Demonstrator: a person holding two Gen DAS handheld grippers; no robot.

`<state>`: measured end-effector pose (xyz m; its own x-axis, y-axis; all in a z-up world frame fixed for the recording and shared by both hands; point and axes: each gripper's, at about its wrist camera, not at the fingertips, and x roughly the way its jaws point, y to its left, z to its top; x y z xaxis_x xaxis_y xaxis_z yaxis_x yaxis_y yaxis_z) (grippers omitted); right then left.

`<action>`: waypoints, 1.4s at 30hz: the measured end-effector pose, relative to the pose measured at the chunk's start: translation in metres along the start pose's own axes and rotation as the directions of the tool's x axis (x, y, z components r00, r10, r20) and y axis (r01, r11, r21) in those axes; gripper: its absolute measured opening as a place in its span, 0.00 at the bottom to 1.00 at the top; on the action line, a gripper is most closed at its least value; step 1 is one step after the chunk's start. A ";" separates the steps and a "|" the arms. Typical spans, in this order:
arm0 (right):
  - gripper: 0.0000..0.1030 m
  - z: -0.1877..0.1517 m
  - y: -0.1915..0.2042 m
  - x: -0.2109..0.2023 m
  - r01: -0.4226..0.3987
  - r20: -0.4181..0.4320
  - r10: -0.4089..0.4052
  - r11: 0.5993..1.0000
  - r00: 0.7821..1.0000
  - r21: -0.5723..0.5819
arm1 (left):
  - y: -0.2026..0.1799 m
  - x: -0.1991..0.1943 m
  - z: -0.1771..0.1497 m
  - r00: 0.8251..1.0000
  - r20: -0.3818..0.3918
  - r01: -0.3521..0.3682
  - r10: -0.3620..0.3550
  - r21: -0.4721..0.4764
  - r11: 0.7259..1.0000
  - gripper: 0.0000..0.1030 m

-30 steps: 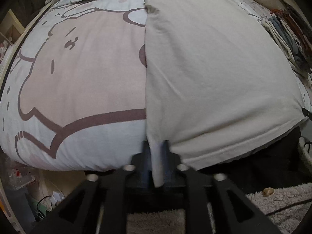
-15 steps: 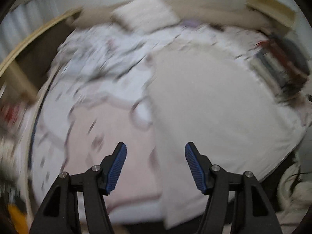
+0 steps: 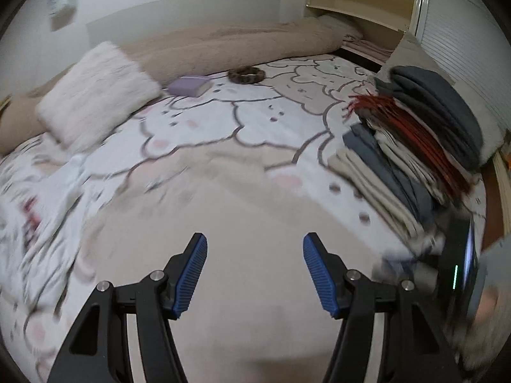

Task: Fold clothes

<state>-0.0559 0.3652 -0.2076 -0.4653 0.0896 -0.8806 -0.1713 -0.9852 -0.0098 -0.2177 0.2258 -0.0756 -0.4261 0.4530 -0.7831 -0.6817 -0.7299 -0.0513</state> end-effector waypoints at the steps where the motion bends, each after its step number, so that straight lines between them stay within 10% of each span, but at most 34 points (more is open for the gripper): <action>1: 0.24 -0.006 0.003 0.009 -0.006 -0.017 0.005 1.000 1.000 -0.010 | -0.001 0.018 0.013 1.000 -0.005 0.009 -0.009 -0.001 1.000 0.60; 10: 0.24 -0.052 0.052 0.020 0.284 0.192 -0.247 0.939 0.950 -0.196 | -0.004 0.177 0.097 0.995 -0.101 0.002 -0.011 -0.090 0.996 0.60; 16: 0.24 -0.050 0.045 0.023 0.248 0.193 -0.215 0.954 0.957 -0.170 | -0.024 0.254 0.097 0.936 -0.222 -0.267 0.271 0.049 0.962 0.59; 17: 0.24 -0.049 0.043 0.024 0.235 0.191 -0.203 0.958 0.960 -0.162 | -0.020 0.258 0.095 0.925 -0.222 -0.301 0.308 0.063 0.951 0.41; 19: 0.24 -0.049 0.041 0.024 0.217 0.189 -0.187 0.965 0.964 -0.149 | -0.003 0.252 0.092 0.931 -0.209 -0.304 0.298 0.004 0.953 0.15; 34: 0.24 -0.049 0.041 0.026 0.214 0.191 -0.185 0.966 0.964 -0.144 | 0.143 0.116 0.004 0.931 -0.130 -0.364 0.340 -0.299 0.882 0.13; 36: 0.24 -0.049 0.041 0.027 0.215 0.192 -0.186 0.966 0.964 -0.144 | 0.133 0.116 0.010 0.945 -0.109 -0.328 0.309 -0.281 0.902 0.15; 40: 0.24 -0.050 0.042 0.026 0.217 0.196 -0.187 0.966 0.963 -0.144 | 0.075 0.129 0.040 0.959 -0.030 -0.283 0.282 -0.118 0.952 0.63; 42: 0.24 -0.050 0.042 0.026 0.218 0.198 -0.187 0.965 0.962 -0.143 | 0.037 0.141 0.058 0.960 0.008 -0.280 0.280 0.004 0.960 0.64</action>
<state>-0.0312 0.3186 -0.2545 -0.5872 0.2999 -0.7519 -0.1422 -0.9526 -0.2689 -0.3373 0.2927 -0.1519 -0.6048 0.2345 -0.7611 -0.5374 -0.8254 0.1727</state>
